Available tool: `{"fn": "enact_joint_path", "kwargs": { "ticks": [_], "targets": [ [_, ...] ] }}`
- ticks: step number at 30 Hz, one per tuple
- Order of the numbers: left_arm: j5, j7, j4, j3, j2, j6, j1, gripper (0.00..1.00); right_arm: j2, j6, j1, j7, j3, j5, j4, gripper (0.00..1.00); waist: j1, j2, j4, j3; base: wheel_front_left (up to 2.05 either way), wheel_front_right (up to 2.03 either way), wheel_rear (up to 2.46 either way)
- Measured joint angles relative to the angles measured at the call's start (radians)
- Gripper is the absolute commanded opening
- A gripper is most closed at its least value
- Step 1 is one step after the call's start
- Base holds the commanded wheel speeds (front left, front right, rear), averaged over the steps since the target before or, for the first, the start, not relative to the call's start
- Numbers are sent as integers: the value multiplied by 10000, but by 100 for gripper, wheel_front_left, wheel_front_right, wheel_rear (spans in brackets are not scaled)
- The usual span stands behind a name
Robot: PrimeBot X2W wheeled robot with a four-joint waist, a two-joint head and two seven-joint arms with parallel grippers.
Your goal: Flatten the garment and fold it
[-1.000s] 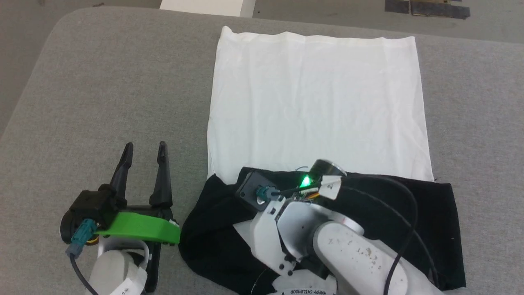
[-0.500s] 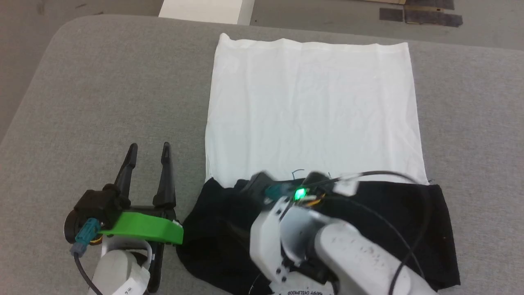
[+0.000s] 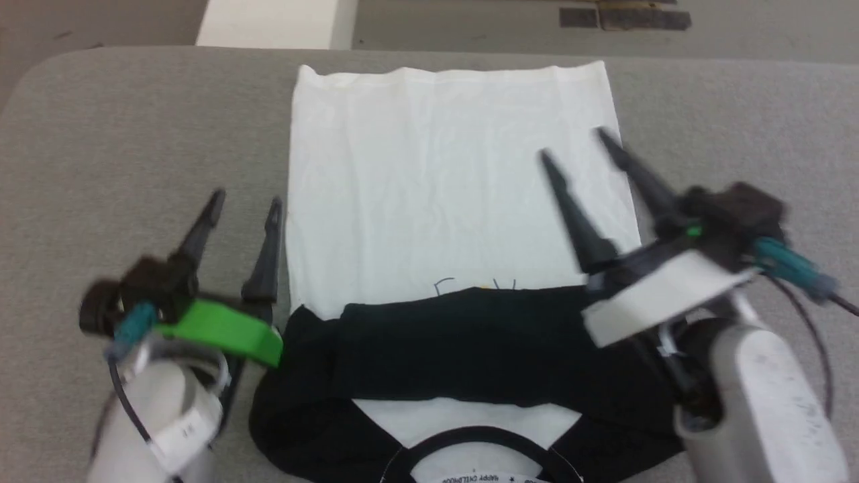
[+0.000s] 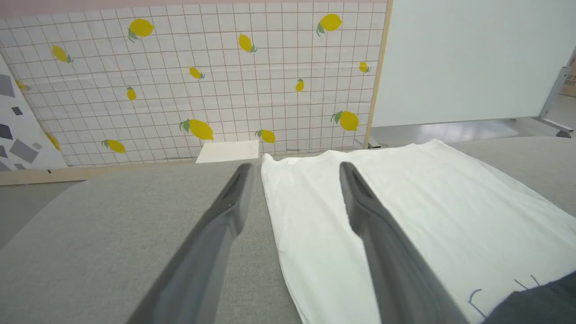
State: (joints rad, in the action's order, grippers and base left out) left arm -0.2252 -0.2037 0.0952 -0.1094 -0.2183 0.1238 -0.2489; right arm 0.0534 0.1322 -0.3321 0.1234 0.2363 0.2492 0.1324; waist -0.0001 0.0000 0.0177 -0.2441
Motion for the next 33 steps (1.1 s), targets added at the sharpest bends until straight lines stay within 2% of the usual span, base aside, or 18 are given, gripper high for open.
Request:
{"fn": "enact_joint_path", "kwargs": {
  "ticks": [5, 15, 19, 23, 29, 33],
  "targets": [
    [-339, 1122, 50, -794, -1383, 2, -1890, 100, 2, -2, 476, -600, -1202, -683, 531, 100, 0, 0, -333, -601, 0, 0, 0],
    [-2272, 4305, 943, -1605, -3881, 33, -5588, 100, -17, -2, 543, -1352, -1465, -512, 650, 100, 2, 0, -1203, -2228, 0, 0, 0],
    [-2801, 5649, 1465, -1392, -4257, 29, -6645, 100, -13, -2, 501, -1756, -1649, -107, 646, 100, 3, 0, -1595, -2875, 0, 0, 0],
    [-3235, 7079, 1850, -1198, -4472, -219, -7271, 100, -17, -2, 453, -1983, -1622, 90, 608, 100, 3, 0, -2056, -3474, 0, 0, 0],
    [-3561, 8487, 1921, -928, -4633, -976, -7935, 100, -15, -2, 409, -2243, -1523, 257, 575, 100, 3, 0, -2660, -4244, 0, 0, 0],
    [-3358, 9415, 1987, -949, -4853, -1789, -8093, 100, -17, -2, 341, -2311, -1425, 341, 522, 100, 3, 0, -2982, -4672, 0, 0, 0]
  ]
}}
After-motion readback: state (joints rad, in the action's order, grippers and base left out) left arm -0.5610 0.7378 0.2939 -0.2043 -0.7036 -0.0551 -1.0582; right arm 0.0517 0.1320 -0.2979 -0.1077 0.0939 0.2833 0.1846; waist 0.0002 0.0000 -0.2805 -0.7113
